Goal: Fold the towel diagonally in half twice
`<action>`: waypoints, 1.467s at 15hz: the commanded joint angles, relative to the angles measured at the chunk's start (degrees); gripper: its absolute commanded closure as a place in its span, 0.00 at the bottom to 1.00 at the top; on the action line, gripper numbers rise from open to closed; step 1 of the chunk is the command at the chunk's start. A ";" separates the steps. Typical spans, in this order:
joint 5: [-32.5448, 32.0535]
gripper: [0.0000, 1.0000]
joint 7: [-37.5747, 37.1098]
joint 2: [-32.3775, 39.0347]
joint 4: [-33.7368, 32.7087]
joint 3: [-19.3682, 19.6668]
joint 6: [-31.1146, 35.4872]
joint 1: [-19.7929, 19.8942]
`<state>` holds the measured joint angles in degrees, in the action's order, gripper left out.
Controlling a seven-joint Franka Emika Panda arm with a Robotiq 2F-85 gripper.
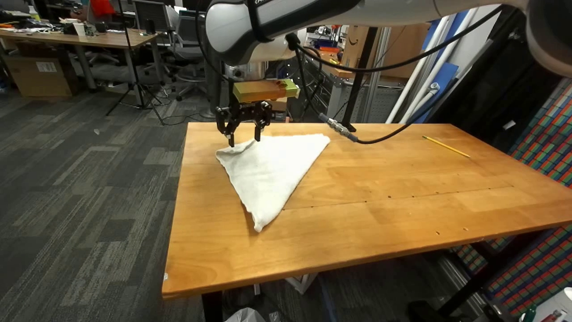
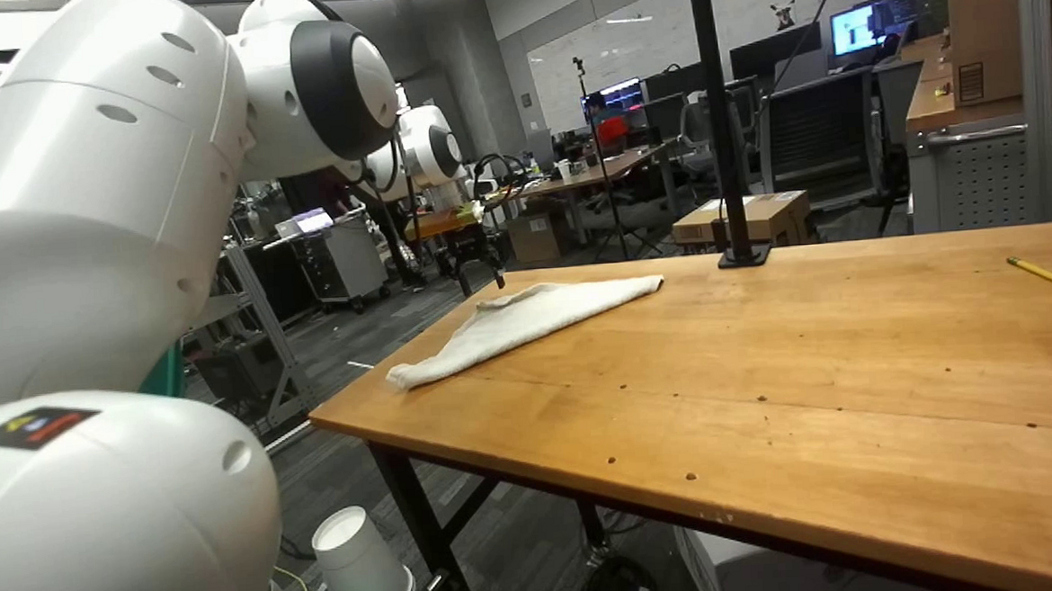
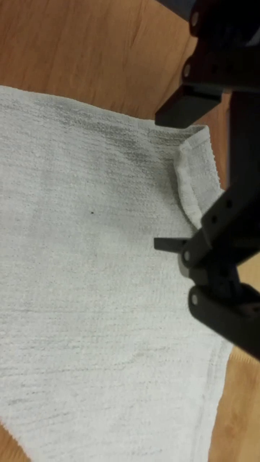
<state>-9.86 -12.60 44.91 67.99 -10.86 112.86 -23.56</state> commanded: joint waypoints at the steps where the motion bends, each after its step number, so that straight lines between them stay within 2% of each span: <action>1: 2.25 0.00 -1.12 -5.66 8.89 -0.53 4.60 2.92; 6: 4.33 0.00 -0.19 -13.23 23.54 -0.31 16.03 8.10; 9: 5.23 0.00 1.16 -18.49 31.75 2.29 22.53 9.60; 11: 3.35 0.00 0.36 -21.82 35.71 4.50 26.07 10.10; 17: -8.60 0.00 -5.11 -26.66 41.25 12.15 34.57 8.85; 19: -12.32 0.00 -7.67 -26.35 41.65 13.59 35.75 8.50; 22: -14.55 0.00 -10.35 -24.16 40.40 13.90 35.90 8.30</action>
<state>-21.73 -19.35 20.15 108.33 1.76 147.01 -13.92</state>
